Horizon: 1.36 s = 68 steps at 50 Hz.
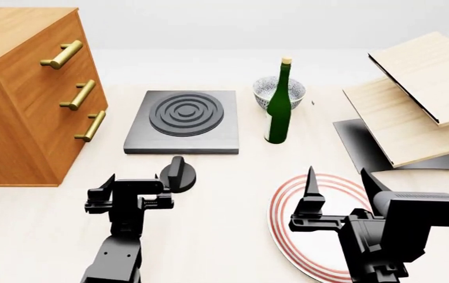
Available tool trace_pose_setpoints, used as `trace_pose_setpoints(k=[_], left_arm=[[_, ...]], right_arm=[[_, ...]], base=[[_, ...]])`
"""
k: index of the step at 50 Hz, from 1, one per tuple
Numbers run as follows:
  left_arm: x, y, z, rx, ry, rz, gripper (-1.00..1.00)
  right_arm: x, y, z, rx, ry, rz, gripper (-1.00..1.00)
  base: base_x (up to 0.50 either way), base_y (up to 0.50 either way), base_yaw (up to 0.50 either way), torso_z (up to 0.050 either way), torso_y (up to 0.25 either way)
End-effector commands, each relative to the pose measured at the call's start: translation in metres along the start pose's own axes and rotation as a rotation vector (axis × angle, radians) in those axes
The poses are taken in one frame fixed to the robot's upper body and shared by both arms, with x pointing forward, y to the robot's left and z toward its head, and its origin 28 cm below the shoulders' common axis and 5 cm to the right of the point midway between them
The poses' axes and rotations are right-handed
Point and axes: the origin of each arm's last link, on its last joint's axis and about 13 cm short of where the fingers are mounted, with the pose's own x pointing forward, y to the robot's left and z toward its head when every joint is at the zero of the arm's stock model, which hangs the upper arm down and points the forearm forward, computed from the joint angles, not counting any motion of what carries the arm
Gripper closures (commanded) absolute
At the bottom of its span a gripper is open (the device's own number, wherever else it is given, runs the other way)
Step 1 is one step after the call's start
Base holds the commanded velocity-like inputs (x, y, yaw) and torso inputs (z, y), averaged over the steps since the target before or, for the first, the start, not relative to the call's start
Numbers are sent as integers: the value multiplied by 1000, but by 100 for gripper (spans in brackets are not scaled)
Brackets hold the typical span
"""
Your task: Turn on the stove.
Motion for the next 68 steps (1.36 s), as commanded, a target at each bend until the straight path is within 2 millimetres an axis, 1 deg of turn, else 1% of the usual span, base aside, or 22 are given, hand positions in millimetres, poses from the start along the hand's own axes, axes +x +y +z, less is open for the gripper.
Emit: trace_pose_setpoints(k=[1, 6, 17, 19, 23, 26, 27, 29, 32, 34, 35, 37, 42, 44, 47, 57, 68], left_arm=[[2, -20, -5, -22, 47, -30, -100], [2, -30, -2, -22, 41, -63, -100], [4, -51, 16, -32, 0, -142, -100], [1, -54, 19, -37, -9, -169, -100], [-17, -63, 33, -41, -44, -251, -100], [-30, -65, 45, -48, -65, -299, -100], [-38, -63, 53, -52, -74, -314, -100], [-46, -58, 65, -67, -88, -329, -100], [-65, -40, 93, -95, -101, -323, -100], [-75, -31, 103, -112, -108, -315, -100], [-84, -22, 110, -134, -99, -304, -100], [-94, -14, 115, -153, -101, -301, -100], [-114, 3, 123, -179, -121, -271, -100], [-119, 9, 125, -203, -120, -258, -100], [-122, 13, 122, -209, -111, -246, -100], [-124, 13, 114, -209, -89, -248, -100], [-124, 13, 114, -210, -93, -242, -100]], right_arm=[[0, -1, -1, 4, 3, -3, -100], [0, -2, -2, 7, 5, -2, -100], [-1, -4, -5, 2, 5, -11, -100], [-1, -4, -5, 3, 5, -12, -100], [-1, -3, -6, 3, 5, -8, -100], [-2, -4, -4, 4, 1, -11, -100], [-3, -4, -4, 3, -6, -14, -100], [-3, -5, -4, 2, -9, -17, -100], [-3, -6, -5, 4, -4, -23, -100], [-3, -5, -5, 4, -4, -23, -100], [-3, -5, -6, 4, -3, -21, -100], [-2, -4, -7, 3, 0, -21, -100], [-3, -1, -7, -4, 3, -11, -100], [-3, -1, -8, -8, 4, -11, -100], [-3, 0, -11, -14, 15, -8, -100], [-3, 1, -14, -13, 30, -2, -100], [-3, 3, -14, -16, 29, 0, -100]], base=[[0, 0, 0, 0, 0], [0, 0, 0, 0, 0], [0, 0, 0, 0, 0], [0, 0, 0, 0, 0], [0, 0, 0, 0, 0], [0, 0, 0, 0, 0], [0, 0, 0, 0, 0], [0, 0, 0, 0, 0], [0, 0, 0, 0, 0], [0, 0, 0, 0, 0], [0, 0, 0, 0, 0], [0, 0, 0, 0, 0], [0, 0, 0, 0, 0], [0, 0, 0, 0, 0], [0, 0, 0, 0, 0], [0, 0, 0, 0, 0], [0, 0, 0, 0, 0]])
